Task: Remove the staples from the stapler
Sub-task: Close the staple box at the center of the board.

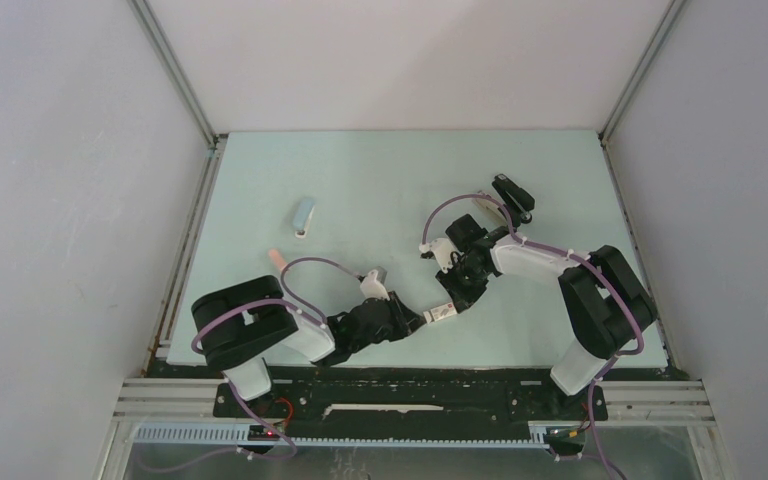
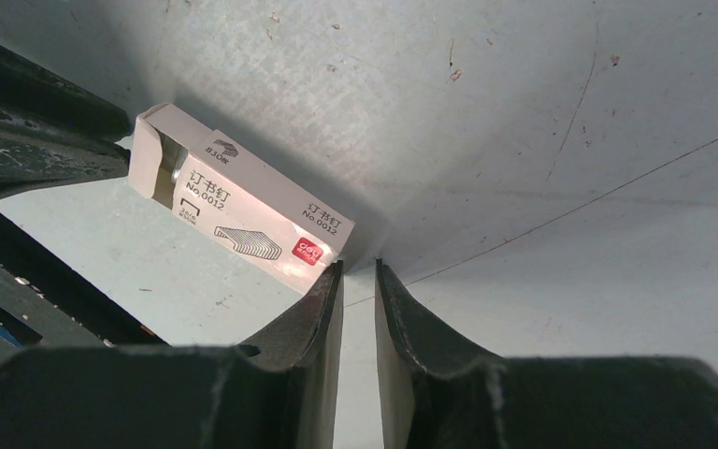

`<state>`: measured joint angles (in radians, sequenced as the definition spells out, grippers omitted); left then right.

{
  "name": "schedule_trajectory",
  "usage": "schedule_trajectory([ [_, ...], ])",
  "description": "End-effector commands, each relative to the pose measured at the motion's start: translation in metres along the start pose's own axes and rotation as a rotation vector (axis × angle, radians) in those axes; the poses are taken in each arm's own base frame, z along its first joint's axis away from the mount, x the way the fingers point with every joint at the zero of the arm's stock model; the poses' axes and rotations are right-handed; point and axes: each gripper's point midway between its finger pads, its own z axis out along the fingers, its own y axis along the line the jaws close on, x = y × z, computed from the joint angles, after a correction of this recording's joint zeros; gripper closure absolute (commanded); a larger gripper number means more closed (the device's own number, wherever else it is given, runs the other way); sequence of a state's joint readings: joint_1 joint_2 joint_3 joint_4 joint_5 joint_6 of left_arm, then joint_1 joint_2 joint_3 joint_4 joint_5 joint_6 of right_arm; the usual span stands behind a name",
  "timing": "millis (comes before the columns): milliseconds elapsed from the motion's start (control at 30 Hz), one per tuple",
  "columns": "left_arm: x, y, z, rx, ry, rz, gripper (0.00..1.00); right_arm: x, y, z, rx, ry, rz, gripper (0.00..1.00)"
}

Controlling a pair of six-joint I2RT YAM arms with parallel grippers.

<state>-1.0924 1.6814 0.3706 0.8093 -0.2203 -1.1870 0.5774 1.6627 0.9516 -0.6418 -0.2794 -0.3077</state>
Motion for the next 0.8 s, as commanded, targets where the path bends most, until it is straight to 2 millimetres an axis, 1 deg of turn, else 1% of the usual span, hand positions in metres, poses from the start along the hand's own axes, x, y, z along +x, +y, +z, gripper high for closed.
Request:
schedule_trajectory([
  [0,-0.0112,-0.0236,0.0056,0.062,-0.029,-0.005,0.8,-0.0016,0.0031,0.005,-0.006,0.013,-0.009,0.73],
  [167,-0.0129,-0.0262,0.005,0.073,-0.034,-0.007,0.83,-0.0018,0.0031,0.005,-0.006,0.013,-0.01,0.73],
  [467,-0.0156,-0.0301,0.0008,0.121,-0.056,-0.033,0.83,-0.0009,0.0033,0.0058,-0.006,0.018,-0.011,0.73],
  [633,-0.013,-0.0268,0.0032,0.114,-0.047,-0.04,0.83,-0.0001,0.0029,0.0065,-0.006,0.022,-0.009,0.73],
  [767,-0.0113,-0.0205,0.004,0.097,-0.042,-0.051,0.82,-0.0005,0.0029,0.0058,-0.005,0.019,-0.01,0.73],
])
